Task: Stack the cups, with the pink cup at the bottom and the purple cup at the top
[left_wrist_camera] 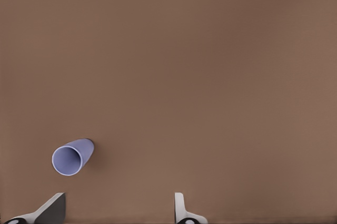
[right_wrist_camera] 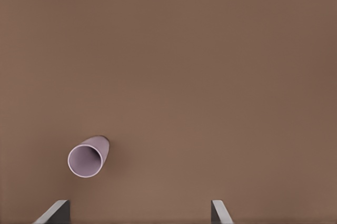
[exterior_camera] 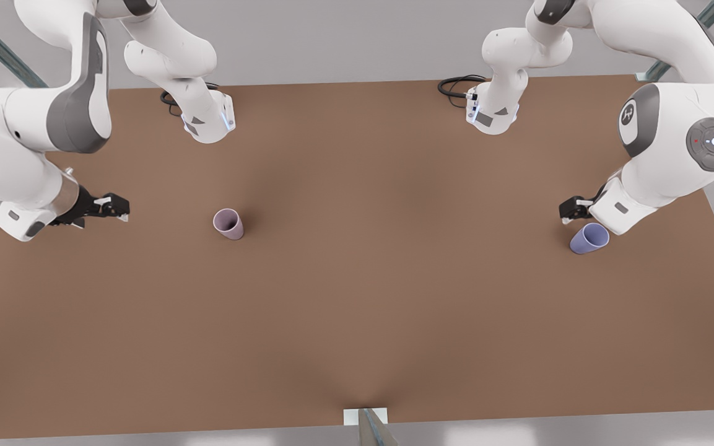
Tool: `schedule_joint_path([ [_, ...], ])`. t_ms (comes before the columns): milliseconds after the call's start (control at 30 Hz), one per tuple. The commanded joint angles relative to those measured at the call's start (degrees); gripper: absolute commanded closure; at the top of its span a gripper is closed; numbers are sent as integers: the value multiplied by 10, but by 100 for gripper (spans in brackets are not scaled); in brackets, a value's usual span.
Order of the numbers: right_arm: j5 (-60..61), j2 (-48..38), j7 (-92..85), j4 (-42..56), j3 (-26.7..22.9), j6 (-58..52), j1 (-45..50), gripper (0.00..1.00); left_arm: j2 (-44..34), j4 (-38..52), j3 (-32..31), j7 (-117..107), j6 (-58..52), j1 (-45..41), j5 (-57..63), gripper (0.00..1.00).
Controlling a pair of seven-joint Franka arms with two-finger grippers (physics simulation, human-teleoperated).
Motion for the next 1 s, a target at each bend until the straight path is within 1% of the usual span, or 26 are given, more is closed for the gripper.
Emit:
schedule_joint_path([
  [0,0,-1,40,-6,0,10,0,0,0,0,0,91,-6,0,2,0],
  [33,-1,-8,40,-36,0,38,0,0,0,0,0,90,-6,0,2,0],
  [100,-2,-7,41,-59,1,58,2,0,2,-1,0,88,-6,0,2,0],
  [133,-1,-10,40,-95,1,96,2,0,4,-1,0,88,-6,0,3,0],
  [233,5,-27,30,-189,5,168,13,0,6,-7,1,88,-4,0,3,0],
  [367,8,-43,30,-252,19,212,38,0,9,-8,1,87,-5,0,3,0],
  [433,8,-43,29,-301,21,268,51,0,10,-8,1,87,-6,0,3,0],
  [567,8,-21,30,-328,24,311,70,0,12,-8,1,87,-6,0,3,0],
  [633,8,-13,28,-369,24,352,85,0,13,-8,2,88,-6,0,3,0],
  [767,8,-4,29,-414,23,408,84,0,16,-8,2,87,-6,0,3,0],
  [967,8,7,28,-445,24,457,85,0,17,-8,3,87,-6,0,4,0],
])
